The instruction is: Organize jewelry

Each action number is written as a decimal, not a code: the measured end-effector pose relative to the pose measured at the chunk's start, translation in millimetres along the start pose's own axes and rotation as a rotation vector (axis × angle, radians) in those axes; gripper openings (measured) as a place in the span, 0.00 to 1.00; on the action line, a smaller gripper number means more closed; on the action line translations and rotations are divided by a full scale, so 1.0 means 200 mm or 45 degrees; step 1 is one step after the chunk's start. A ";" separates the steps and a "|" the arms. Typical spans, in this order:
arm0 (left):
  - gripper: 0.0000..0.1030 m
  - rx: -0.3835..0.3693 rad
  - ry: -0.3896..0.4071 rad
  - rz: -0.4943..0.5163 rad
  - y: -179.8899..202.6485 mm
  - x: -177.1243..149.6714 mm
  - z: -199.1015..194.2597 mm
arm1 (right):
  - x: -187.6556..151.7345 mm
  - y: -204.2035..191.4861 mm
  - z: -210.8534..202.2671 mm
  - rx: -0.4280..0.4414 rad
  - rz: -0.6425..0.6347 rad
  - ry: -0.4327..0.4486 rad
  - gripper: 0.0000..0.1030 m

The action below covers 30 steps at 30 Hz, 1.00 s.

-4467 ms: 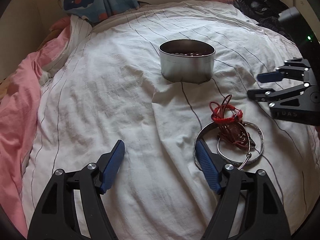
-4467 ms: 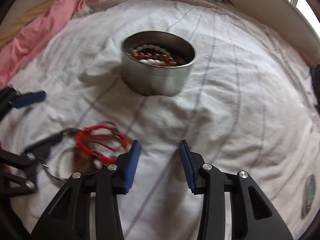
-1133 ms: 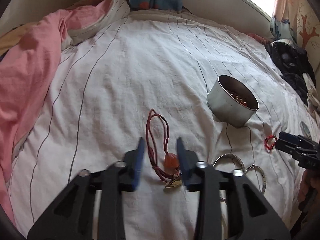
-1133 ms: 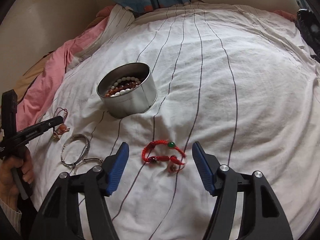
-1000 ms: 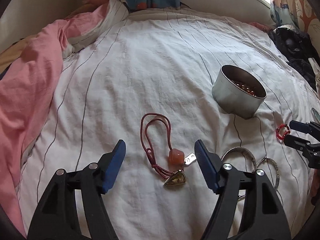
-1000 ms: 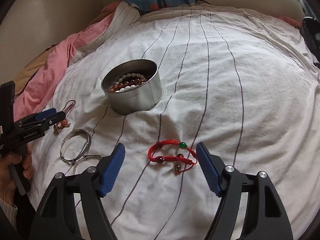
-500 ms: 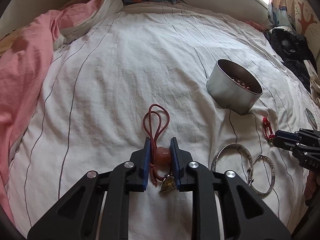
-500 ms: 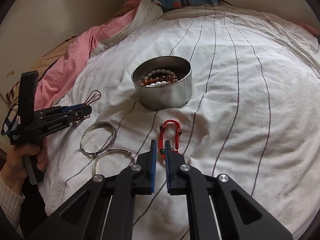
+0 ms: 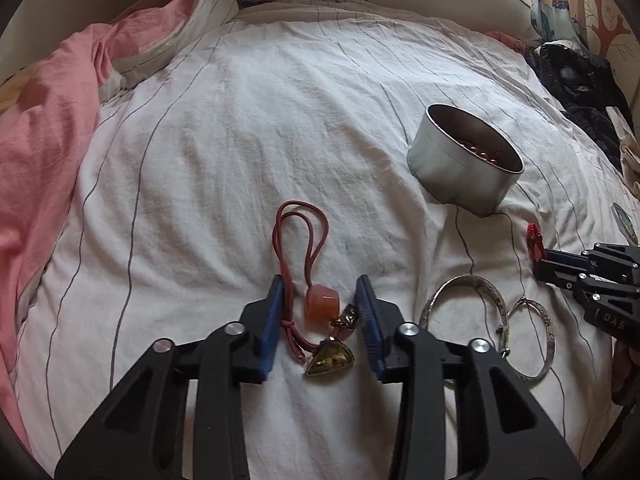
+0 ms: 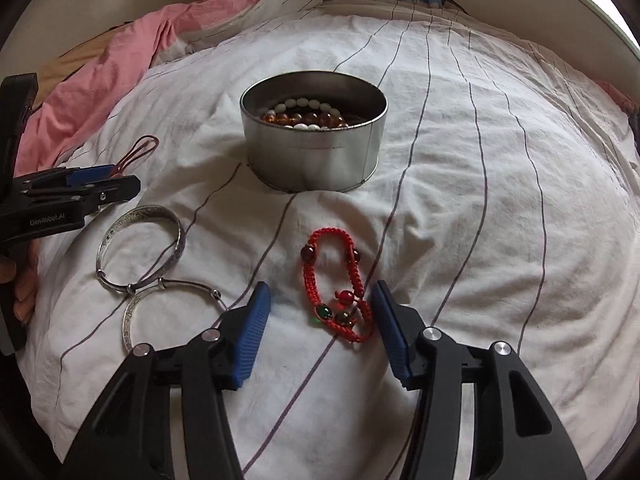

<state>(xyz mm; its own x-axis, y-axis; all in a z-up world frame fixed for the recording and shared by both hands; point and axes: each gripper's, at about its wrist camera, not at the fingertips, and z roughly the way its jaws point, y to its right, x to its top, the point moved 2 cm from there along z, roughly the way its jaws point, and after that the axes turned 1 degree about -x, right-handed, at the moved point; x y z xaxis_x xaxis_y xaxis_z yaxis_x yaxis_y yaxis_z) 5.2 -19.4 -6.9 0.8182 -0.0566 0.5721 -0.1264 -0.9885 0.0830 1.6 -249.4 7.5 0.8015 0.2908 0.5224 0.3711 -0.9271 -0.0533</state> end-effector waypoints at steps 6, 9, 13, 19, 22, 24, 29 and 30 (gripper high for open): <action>0.33 0.031 0.000 0.018 0.02 0.00 0.00 | -0.01 0.07 -0.02 0.066 0.077 0.007 0.17; 0.43 0.049 0.000 0.014 0.01 0.01 0.00 | -0.01 0.04 -0.01 0.052 0.052 0.014 0.41; 0.54 0.068 0.005 0.017 0.01 0.01 0.00 | -0.01 0.01 0.00 0.013 0.006 0.018 0.49; 0.64 0.094 0.007 0.028 0.01 0.01 0.00 | 0.00 0.01 0.00 0.014 0.015 0.023 0.50; 0.65 0.097 0.006 0.033 0.02 0.01 0.00 | 0.00 0.01 0.01 0.013 0.014 0.022 0.50; 0.66 0.102 0.006 0.033 0.02 0.01 0.00 | 0.00 0.01 0.01 0.014 0.018 0.021 0.50; 0.68 0.105 0.003 0.031 0.01 0.01 0.01 | 0.00 0.01 0.01 0.016 0.018 0.019 0.51; 0.68 0.107 0.003 0.031 0.01 0.01 0.01 | 0.00 0.01 0.01 0.016 0.017 0.018 0.51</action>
<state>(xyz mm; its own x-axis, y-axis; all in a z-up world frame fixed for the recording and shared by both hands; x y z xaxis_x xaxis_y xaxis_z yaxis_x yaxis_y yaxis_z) 7.5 -21.5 -7.2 0.8141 -0.0803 0.5751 -0.0985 -0.9951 0.0005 2.8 -251.9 5.4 0.8000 0.2748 0.5333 0.3661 -0.9278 -0.0711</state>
